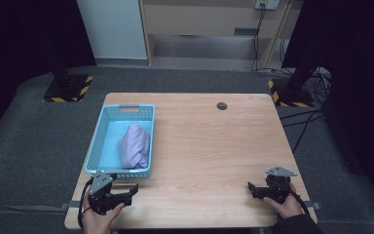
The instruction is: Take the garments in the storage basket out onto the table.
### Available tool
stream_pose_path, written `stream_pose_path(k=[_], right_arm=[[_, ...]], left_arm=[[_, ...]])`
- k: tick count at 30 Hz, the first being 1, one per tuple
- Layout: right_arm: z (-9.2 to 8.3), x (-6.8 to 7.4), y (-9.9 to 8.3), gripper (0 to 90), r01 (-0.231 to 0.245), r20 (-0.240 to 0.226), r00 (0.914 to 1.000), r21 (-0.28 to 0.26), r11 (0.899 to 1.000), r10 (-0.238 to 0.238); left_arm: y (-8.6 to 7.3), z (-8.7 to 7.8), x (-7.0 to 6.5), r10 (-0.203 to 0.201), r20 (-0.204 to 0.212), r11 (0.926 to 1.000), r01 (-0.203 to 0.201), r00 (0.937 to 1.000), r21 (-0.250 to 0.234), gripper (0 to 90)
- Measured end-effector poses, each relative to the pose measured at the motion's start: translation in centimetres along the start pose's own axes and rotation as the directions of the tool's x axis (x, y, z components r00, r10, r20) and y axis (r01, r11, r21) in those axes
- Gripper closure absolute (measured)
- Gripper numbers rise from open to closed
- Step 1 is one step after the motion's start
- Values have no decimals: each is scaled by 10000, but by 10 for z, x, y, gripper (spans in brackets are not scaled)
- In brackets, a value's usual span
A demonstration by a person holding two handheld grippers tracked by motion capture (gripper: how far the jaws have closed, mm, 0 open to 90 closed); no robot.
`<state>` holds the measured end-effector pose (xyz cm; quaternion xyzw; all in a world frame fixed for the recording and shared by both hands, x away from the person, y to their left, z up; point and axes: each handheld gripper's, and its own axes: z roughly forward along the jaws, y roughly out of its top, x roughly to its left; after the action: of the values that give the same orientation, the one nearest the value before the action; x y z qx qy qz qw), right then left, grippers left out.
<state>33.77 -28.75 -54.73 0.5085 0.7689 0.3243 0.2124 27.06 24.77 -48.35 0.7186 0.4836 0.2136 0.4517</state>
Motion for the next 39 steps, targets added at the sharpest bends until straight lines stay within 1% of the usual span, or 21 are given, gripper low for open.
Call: stream_pose_path(k=[8, 10, 14, 20, 28, 34, 39], right_arm=[[0, 0, 0, 4, 0, -3, 10000, 1, 10000, 0], [0, 0, 0, 4, -3, -5, 10000, 4, 10000, 3], [0, 0, 0, 4, -2, -4, 10000, 2, 10000, 2], [0, 0, 0, 4, -2, -4, 10000, 2, 10000, 2], [0, 0, 0, 4, -4, -4, 10000, 2, 10000, 4], [0, 0, 0, 4, -3, -3, 10000, 2, 10000, 3], [0, 0, 0, 4, -5, -3, 10000, 2, 10000, 5]], left_arm=[[5, -1, 4, -168, -26, 9992, 167, 9999, -359, 78], [6, -1, 5, -198, -114, 9991, 193, 9997, -387, 78], [8, -1, 8, -358, -126, 9982, 352, 9993, -480, 77], [11, 0, 11, -453, -146, 9976, 444, 9989, -529, 77], [17, -1, 10, -337, -153, 9971, 326, 9993, -684, 77], [24, 0, 13, -384, -208, 9959, 365, 9990, -828, 77], [32, 1, 17, -486, -262, 9940, 458, 9985, -997, 77]])
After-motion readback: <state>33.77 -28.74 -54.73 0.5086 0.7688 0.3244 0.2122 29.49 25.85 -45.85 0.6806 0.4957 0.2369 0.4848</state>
